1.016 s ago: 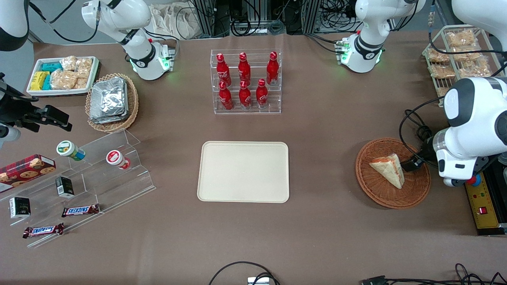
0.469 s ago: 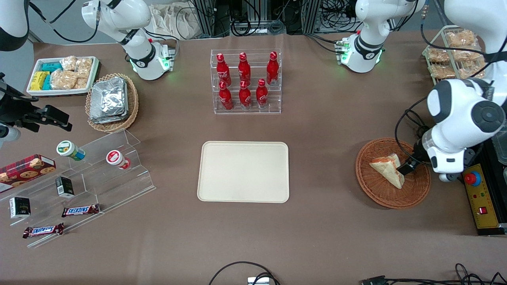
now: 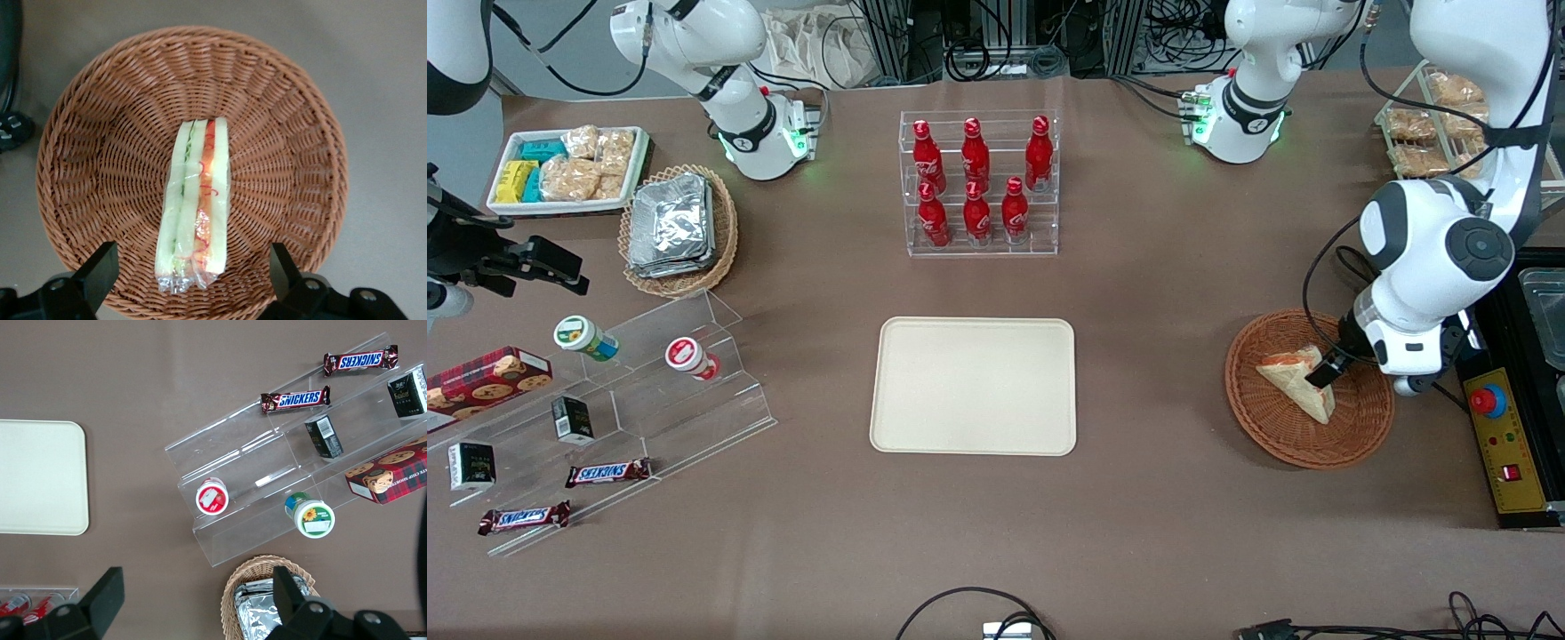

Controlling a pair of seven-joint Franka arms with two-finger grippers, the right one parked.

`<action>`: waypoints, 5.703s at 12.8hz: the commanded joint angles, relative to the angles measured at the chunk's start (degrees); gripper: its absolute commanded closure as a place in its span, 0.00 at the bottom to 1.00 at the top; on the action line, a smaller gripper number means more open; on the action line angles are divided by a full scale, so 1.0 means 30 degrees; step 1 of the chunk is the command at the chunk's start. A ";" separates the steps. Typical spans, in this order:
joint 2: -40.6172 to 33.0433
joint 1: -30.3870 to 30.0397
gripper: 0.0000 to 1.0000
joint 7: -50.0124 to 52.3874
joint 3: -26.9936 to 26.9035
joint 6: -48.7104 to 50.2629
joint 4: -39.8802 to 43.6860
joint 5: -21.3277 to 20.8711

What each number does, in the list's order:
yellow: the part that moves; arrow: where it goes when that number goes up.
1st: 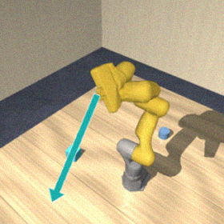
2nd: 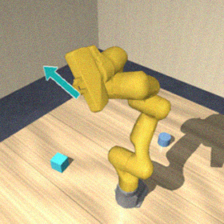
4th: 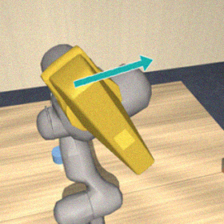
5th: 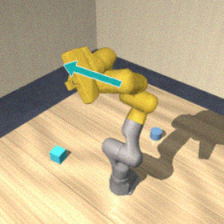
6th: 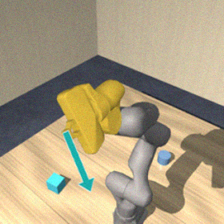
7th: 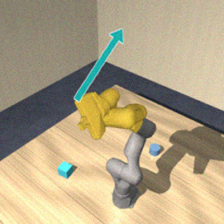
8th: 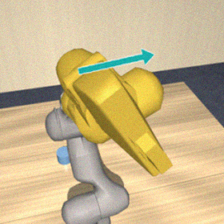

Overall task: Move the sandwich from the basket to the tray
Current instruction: 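Close the left gripper on the wrapped sandwich's end, then lift the sandwich out of the basket with the left gripper, then carry the sandwich over the cream tray and lower it, then open the left gripper to release the sandwich onto the tray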

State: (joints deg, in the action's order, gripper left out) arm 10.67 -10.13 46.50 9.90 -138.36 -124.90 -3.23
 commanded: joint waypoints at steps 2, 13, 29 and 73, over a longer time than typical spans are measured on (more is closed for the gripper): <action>0.0660 -0.0168 0.00 0.0350 0.0068 -0.1338 -0.0232 0.0343; 0.2771 -0.0080 0.04 0.0321 0.0097 -0.3012 -0.0115 0.0637; 0.2742 0.2899 0.95 -0.3106 0.0331 1.2301 1.0748 0.0344; 0.5129 1.1609 0.00 -0.2257 0.0480 0.7243 1.0623 -0.0974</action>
State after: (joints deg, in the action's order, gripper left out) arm 34.48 24.89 39.03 12.35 -115.60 -82.76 -5.46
